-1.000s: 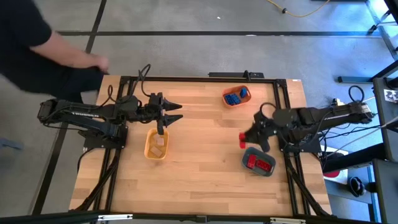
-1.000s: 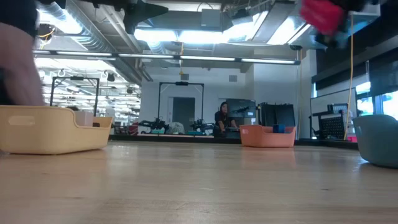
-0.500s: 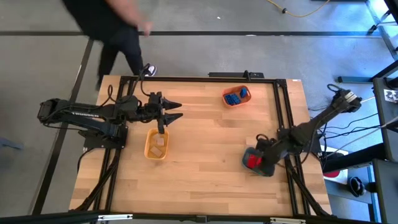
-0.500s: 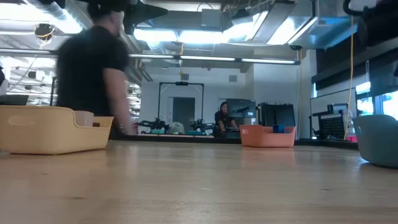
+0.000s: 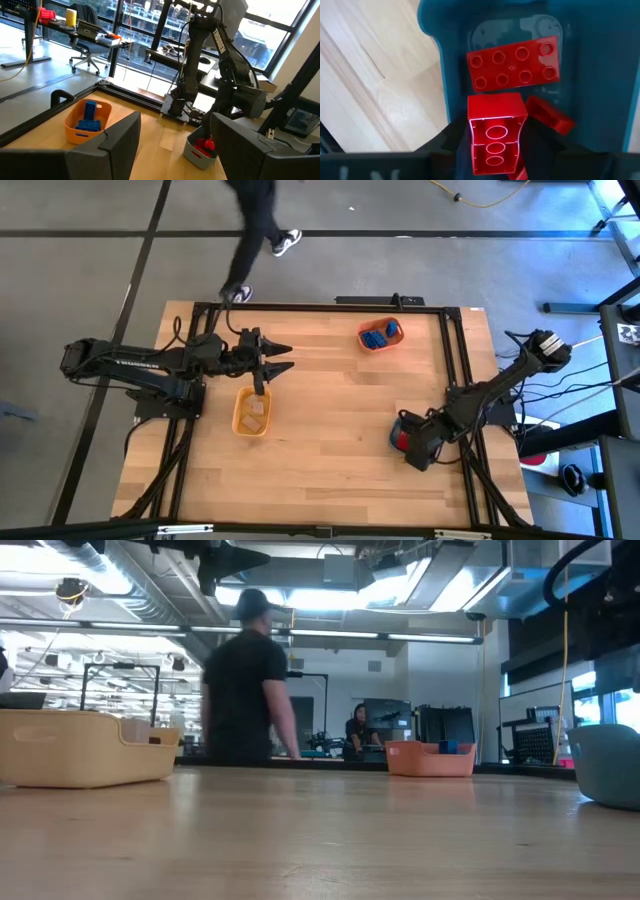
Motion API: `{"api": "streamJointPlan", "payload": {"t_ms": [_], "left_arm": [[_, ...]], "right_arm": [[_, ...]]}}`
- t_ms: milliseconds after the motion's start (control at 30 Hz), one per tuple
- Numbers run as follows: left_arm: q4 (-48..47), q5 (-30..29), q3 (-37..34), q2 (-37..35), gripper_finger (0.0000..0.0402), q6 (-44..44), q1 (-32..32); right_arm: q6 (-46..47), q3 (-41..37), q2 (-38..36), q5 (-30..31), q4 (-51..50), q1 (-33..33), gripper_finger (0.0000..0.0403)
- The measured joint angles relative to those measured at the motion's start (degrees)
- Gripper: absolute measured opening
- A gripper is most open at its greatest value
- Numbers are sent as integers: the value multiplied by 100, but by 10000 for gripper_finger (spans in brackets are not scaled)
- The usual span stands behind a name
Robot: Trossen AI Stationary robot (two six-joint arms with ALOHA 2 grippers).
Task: Sort & place blocks by color
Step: Put the red game piece into the blue bin, then adjust the blue game piece in the orange bin
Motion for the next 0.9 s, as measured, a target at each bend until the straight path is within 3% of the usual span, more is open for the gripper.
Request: {"api": "streamJointPlan", "payload": {"t_ms": [133,400,733,900], "left_arm": [[2,2,0,0,231,0,0],[2,2,0,0,231,0,0],[2,45,0,0,231,-7,-2],[3,53,0,0,231,-10,-2]], "right_arm": [[-13,0,7,2,-5,0,132],[-13,0,-7,-145,-1,-2,238],[-302,2,-985,-578,1,-10,250],[-359,2,-1681,276,639,-220,246]]}}
